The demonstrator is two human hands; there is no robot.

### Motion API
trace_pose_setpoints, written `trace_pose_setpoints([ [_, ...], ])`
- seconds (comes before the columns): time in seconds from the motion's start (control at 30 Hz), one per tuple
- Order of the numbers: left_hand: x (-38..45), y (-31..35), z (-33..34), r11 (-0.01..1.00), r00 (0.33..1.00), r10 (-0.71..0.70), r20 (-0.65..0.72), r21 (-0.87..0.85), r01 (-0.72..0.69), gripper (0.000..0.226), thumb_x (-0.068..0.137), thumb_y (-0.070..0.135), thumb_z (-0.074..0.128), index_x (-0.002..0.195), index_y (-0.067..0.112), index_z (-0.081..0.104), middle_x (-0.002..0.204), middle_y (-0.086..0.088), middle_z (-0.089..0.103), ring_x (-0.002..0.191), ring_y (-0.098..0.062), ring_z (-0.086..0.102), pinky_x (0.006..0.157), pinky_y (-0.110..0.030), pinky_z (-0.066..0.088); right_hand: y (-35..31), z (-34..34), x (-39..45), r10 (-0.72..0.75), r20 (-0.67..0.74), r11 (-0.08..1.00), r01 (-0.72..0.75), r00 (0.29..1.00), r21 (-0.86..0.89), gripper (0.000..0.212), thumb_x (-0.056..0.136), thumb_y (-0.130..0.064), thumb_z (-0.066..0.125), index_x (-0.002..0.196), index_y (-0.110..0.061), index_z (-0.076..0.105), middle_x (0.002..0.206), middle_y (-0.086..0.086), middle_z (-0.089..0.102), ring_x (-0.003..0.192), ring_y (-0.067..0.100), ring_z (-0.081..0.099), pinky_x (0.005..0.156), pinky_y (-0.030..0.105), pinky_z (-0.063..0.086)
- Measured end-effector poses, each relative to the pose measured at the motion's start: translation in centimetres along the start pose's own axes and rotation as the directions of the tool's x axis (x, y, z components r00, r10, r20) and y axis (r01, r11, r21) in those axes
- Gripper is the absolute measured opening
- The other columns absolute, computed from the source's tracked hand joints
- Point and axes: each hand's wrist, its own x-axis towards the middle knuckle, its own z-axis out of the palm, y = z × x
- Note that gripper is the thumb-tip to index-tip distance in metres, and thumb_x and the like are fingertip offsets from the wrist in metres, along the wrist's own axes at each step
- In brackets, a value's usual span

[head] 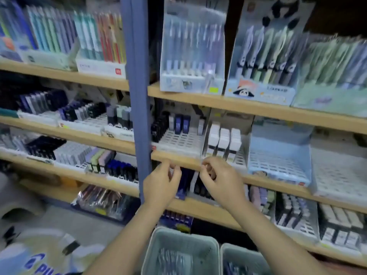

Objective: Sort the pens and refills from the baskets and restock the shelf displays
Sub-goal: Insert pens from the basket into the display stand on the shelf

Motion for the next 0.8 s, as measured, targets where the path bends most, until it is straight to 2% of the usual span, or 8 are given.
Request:
trace_pose_setpoints([
  [0.13,-7.6,-8.1,7.2,0.984,0.956,-0.084,0.281,0.175,0.035,0.038,0.097,0.043,0.048,0.112,0.013,0.066,0.104,-0.004,0.067,0.089,-0.026,0.065,0.059,-0.032,0.038,7.5,8.3,-10.2,0.34,0.322,0.939,-0.34,0.884,-0.06,0.021,0.096,-0.037,0.054,0.101,-0.02,0.065,0.088,-0.003,0.061,0.081,0.02,0.061,0.066,0.037,0.051],
  [0.23,-12.5,-13.4,11.8,0.968,0.84,-0.197,0.505,0.238,0.083,0.056,0.095,0.055,0.045,0.122,0.01,0.062,0.113,-0.01,0.063,0.101,-0.029,0.062,0.075,-0.037,0.047,10.9,13.9,-16.2,0.496,0.592,0.837,-0.53,0.635,-0.133,0.031,0.099,-0.046,0.054,0.109,-0.018,0.063,0.095,-0.002,0.06,0.084,0.016,0.058,0.07,0.031,0.045],
  [0.3,-15.3,-16.1,14.1,0.956,0.756,-0.273,0.595,0.254,0.146,0.048,0.098,0.047,0.056,0.134,0.014,0.053,0.126,-0.009,0.059,0.105,-0.025,0.06,0.079,-0.032,0.044,12.7,17.5,-19.5,0.514,0.747,0.746,-0.649,0.421,-0.149,0.045,0.098,-0.052,0.054,0.115,-0.011,0.061,0.101,0.002,0.06,0.086,0.014,0.055,0.069,0.026,0.04],
  [0.37,-17.5,-18.2,16.2,0.935,0.691,-0.352,0.631,0.274,0.225,0.054,0.098,0.042,0.06,0.144,0.017,0.047,0.138,-0.004,0.053,0.118,-0.024,0.056,0.083,-0.022,0.036,14.6,21.2,-22.3,0.521,0.808,0.648,-0.743,0.274,-0.166,0.052,0.096,-0.052,0.057,0.119,-0.007,0.058,0.106,0.009,0.062,0.093,0.021,0.058,0.076,0.028,0.045],
  [0.47,-19.4,-21.1,19.1,0.865,0.567,-0.486,0.665,0.274,0.42,0.066,0.095,0.041,0.067,0.149,0.014,0.04,0.142,0.002,0.043,0.128,-0.024,0.05,0.087,-0.019,0.035,17.7,26.4,-25.6,0.593,0.789,0.449,-0.88,0.162,-0.156,0.056,0.085,-0.051,0.072,0.116,-0.007,0.058,0.107,0.014,0.066,0.1,0.029,0.065,0.09,0.045,0.052],
  [0.6,-19.8,-26.0,22.9,0.72,0.431,-0.646,0.63,0.314,0.619,0.084,0.086,0.049,0.075,0.152,0.014,0.036,0.152,-0.005,0.044,0.134,-0.026,0.048,0.098,-0.027,0.039,22.5,33.9,-30.1,0.612,0.791,0.256,-0.953,0.028,-0.164,0.075,0.056,-0.072,0.084,0.101,-0.015,0.065,0.104,0.007,0.066,0.1,0.026,0.066,0.088,0.041,0.054],
  [0.7,-20.3,-28.1,25.0,0.571,0.283,-0.74,0.61,0.348,0.743,0.088,0.083,0.043,0.079,0.152,0.01,0.034,0.151,-0.01,0.045,0.135,-0.03,0.047,0.111,-0.038,0.04,21.1,34.6,-28.6,0.594,0.804,0.216,-0.956,-0.035,-0.201,0.083,0.072,-0.063,0.079,0.133,-0.011,0.057,0.129,0.006,0.059,0.117,0.026,0.06,0.087,0.034,0.049],
  [0.8,-20.6,-28.8,26.3,0.536,0.247,-0.709,0.661,0.277,0.797,0.09,0.084,0.025,0.081,0.155,0.012,0.028,0.146,0.002,0.043,0.137,-0.024,0.044,0.114,-0.038,0.037,20.7,35.5,-28.2,0.584,0.809,0.183,-0.958,-0.074,-0.22,0.073,0.084,-0.052,0.074,0.137,-0.007,0.052,0.135,0.01,0.058,0.117,0.028,0.059,0.093,0.037,0.05],
])
